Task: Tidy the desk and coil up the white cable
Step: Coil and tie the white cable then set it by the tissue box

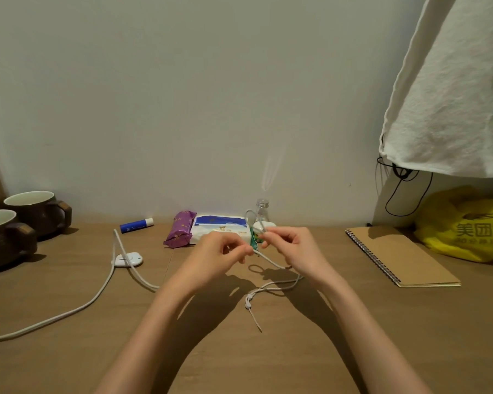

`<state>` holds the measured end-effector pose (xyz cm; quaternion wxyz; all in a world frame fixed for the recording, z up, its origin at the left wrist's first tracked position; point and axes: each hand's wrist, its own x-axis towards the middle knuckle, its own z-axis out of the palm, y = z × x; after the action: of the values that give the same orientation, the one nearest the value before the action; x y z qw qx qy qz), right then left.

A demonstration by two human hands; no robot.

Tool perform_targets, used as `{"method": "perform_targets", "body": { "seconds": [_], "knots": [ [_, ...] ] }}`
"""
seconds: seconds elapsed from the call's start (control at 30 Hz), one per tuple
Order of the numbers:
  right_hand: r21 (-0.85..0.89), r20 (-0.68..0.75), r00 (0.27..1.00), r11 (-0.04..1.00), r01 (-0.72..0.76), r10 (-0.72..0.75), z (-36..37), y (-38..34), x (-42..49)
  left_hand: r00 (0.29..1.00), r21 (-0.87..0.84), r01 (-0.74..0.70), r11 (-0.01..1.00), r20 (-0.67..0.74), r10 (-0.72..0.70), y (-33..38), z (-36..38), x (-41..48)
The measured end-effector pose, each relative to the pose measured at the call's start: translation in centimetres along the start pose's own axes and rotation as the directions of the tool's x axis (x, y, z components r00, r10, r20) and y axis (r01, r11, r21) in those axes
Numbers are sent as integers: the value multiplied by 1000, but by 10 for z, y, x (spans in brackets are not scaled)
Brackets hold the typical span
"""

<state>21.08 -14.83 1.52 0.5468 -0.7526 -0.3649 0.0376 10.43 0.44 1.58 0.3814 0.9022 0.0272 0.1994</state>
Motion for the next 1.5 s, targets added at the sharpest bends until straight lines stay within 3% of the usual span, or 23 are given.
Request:
{"method": "perform_targets", "body": {
  "seconds": [0.1, 0.33, 0.63, 0.77, 0.93, 1.1, 1.2, 1.37, 1.5],
  "knots": [
    [-61, 136, 990, 998, -31, 39, 7, -1, -3, 989, 63, -22, 998, -147, 31, -5, 2, 1],
    [87, 357, 914, 967, -238, 193, 5, -9, -6, 924, 108, -107, 988, -355, 139, -13, 3, 2],
    [45, 324, 930, 979, -199, 174, 8, -5, -2, 906, 41, -92, 995, -410, 101, -19, 7, 4],
    [-34, 368, 920, 991, -131, 135, 12, -4, -5, 926, 96, -115, 989, -350, 142, -25, 6, 4],
    [-109, 285, 950, 989, -103, 130, 10, 0, -4, 944, 265, -158, 951, -242, 224, -34, 3, 5],
    [-137, 243, 965, 988, -66, 98, 6, 1, -4, 949, 544, -182, 819, -122, 292, -29, 7, 4],
    [-148, 322, 944, 989, -28, 75, 4, -2, -6, 946, 535, -259, 804, -27, 322, -27, 8, 4],
    [-204, 363, 927, 979, -18, 93, -1, -5, -7, 976, 566, -206, 798, 59, 210, -30, 11, 5],
    [-250, 398, 908, 968, -27, 128, -6, -5, -8, 969, 576, -241, 781, 92, 231, -26, 15, 4]
  ]
}}
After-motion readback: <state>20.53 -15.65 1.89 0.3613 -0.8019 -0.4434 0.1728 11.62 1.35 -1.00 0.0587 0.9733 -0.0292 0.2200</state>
